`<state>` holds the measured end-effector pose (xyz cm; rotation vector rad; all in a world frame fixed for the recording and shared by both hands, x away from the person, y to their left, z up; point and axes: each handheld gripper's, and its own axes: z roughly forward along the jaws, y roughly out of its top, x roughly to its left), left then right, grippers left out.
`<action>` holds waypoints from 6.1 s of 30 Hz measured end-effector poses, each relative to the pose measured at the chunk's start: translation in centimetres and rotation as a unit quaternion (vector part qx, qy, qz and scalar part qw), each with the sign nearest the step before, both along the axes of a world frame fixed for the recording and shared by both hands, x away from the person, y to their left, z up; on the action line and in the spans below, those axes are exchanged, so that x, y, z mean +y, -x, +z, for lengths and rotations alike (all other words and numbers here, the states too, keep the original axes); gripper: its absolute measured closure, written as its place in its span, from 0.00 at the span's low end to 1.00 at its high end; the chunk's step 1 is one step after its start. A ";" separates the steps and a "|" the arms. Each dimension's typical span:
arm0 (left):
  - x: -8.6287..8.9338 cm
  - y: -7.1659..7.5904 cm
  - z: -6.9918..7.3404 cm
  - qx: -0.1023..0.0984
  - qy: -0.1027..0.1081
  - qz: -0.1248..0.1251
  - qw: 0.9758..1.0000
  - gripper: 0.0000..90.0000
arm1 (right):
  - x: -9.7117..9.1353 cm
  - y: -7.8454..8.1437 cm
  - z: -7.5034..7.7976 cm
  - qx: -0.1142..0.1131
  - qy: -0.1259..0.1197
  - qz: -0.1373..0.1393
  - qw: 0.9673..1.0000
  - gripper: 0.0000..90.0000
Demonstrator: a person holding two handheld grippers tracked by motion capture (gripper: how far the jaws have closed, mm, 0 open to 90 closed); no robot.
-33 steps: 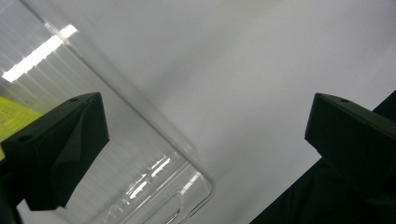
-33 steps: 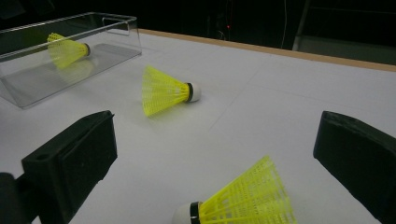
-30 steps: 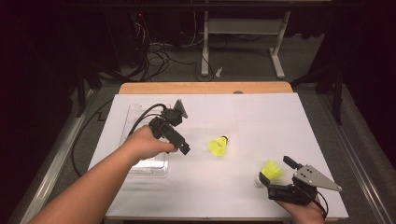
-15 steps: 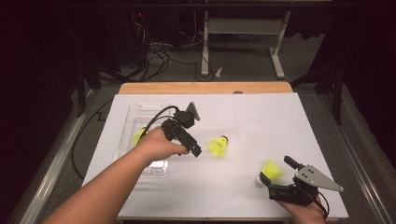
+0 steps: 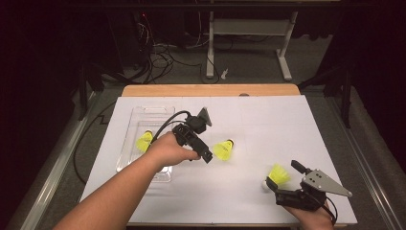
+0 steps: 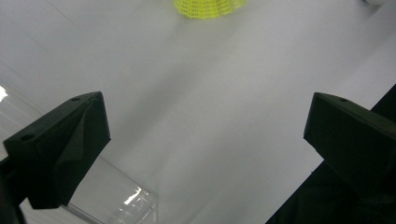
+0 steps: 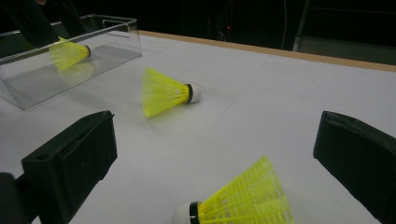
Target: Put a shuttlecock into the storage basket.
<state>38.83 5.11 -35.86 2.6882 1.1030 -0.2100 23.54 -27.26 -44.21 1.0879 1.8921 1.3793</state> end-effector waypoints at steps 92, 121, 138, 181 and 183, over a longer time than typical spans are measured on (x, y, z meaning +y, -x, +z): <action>-4.6 -4.5 -7.0 -0.024 0.031 -0.015 0.999 0.99 | 0.1 -0.1 -0.1 0.003 0.001 0.008 1.000 0.00; -3.3 -2.8 -4.1 -0.033 0.055 -0.039 0.997 1.00 | 0.1 0.0 -0.1 0.001 0.001 0.007 1.000 0.01; -0.2 -0.9 -1.1 -0.038 0.074 -0.051 0.995 1.00 | 0.3 0.1 -0.2 0.004 0.004 0.007 1.000 0.01; 14.1 2.2 1.5 -0.059 0.064 0.054 0.995 1.00 | 0.7 0.2 -0.3 0.008 0.011 0.009 1.000 0.01; 14.7 2.4 1.4 -0.058 0.064 0.059 0.995 1.00 | 0.7 0.3 -0.3 0.006 0.010 0.009 1.000 0.01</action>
